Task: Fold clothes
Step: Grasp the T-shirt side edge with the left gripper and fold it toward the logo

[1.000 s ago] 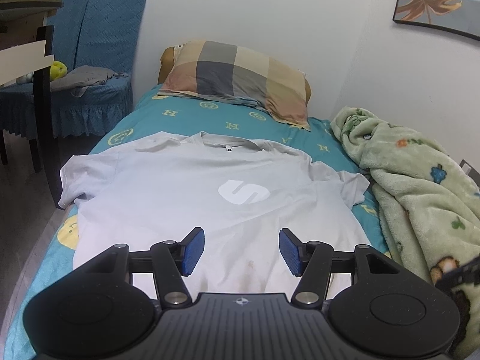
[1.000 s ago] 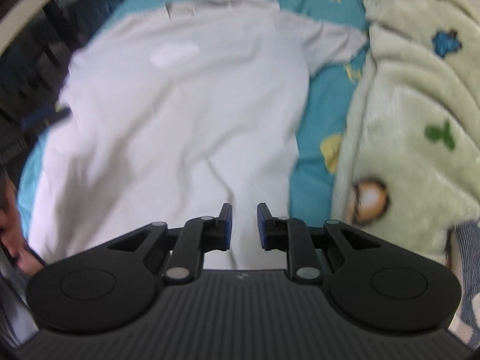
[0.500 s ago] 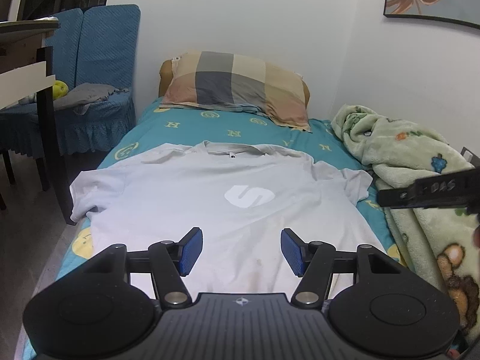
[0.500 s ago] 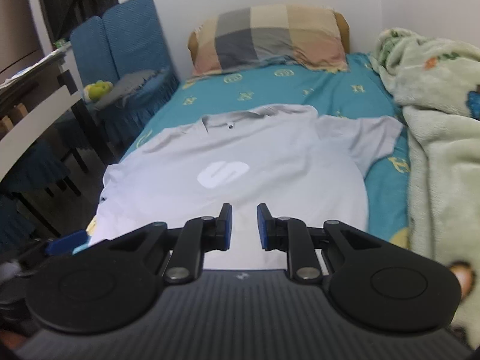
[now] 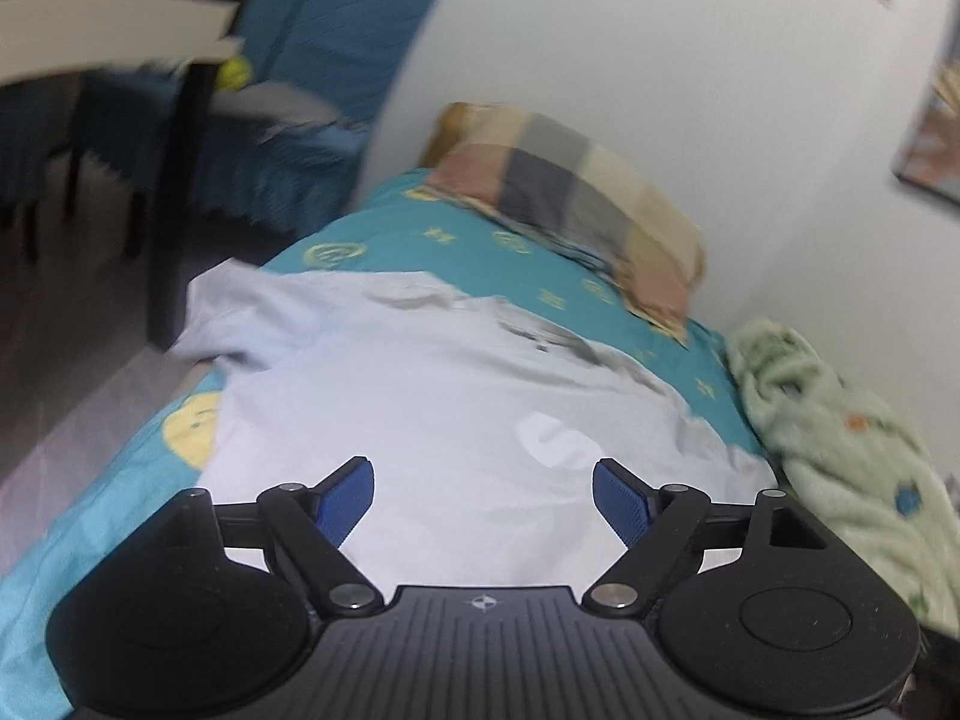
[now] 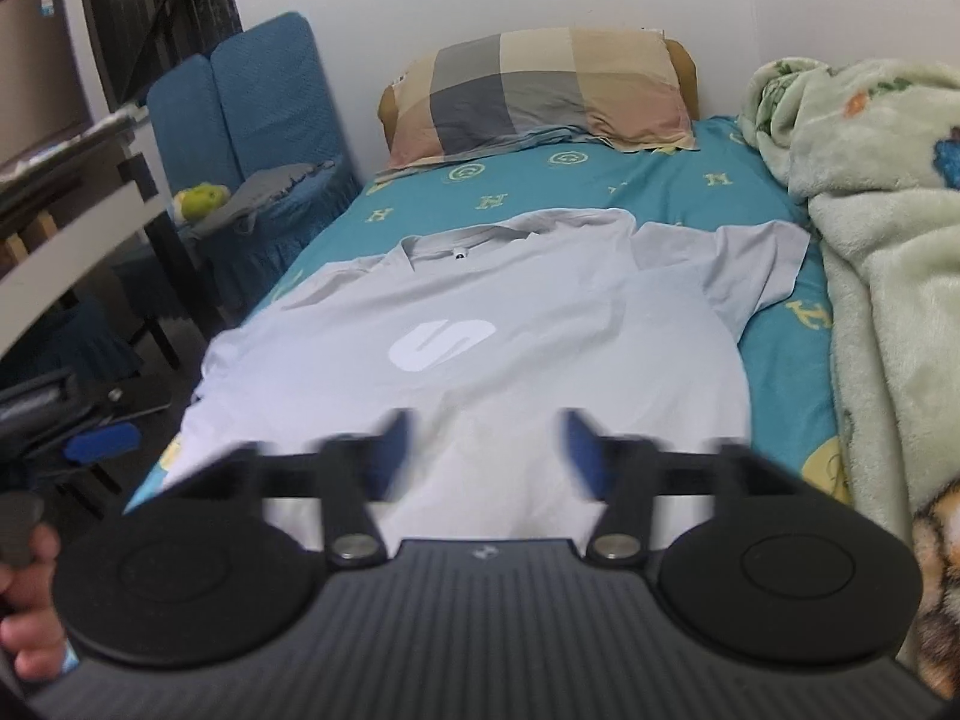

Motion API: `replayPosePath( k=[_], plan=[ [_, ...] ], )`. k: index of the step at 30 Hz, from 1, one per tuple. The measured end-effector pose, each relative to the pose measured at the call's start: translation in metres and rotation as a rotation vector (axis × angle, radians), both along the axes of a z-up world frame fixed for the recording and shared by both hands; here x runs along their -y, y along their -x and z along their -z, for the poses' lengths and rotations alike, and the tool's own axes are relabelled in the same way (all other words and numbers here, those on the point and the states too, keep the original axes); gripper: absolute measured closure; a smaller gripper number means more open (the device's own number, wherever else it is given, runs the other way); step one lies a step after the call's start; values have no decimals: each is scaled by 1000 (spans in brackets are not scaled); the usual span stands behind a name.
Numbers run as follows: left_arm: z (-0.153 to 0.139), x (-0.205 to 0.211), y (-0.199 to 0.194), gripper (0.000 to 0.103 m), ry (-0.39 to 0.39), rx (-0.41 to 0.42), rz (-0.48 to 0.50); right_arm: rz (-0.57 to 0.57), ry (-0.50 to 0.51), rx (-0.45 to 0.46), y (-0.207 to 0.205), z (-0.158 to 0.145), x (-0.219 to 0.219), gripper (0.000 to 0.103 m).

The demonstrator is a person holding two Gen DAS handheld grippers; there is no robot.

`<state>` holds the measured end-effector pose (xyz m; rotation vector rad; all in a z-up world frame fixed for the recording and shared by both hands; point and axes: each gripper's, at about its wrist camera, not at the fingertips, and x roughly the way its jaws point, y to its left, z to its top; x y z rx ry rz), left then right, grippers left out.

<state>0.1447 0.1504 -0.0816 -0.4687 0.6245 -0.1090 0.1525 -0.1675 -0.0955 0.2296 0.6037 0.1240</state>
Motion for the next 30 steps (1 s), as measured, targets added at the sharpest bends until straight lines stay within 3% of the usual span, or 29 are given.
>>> replayPosePath(
  k=[9, 15, 19, 23, 24, 27, 29, 30],
  plan=[
    [46, -98, -102, 21, 202, -131, -249, 36, -104, -75, -9, 16, 15, 23],
    [94, -149, -145, 22, 266, -216, -379, 37, -136, -155, -28, 38, 15, 23],
    [124, -170, -162, 23, 317, -260, -415, 37, -144, -208, -42, 54, 13, 23],
    [142, -180, -177, 26, 355, -249, -423, 28, -141, -246, -51, 66, 10, 23],
    [146, -182, -180, 29, 365, -234, -425, 29, -142, -254, -52, 68, 10, 23],
    [148, -181, -188, 50, 382, -191, -428, 41, -145, -267, -54, 71, 12, 23],
    [144, -177, -189, 84, 367, -158, -416, 49, -146, -271, -54, 72, 13, 23],
    [141, -175, -189, 88, 360, -142, -406, 53, -146, -272, -54, 72, 14, 23]
  ],
)
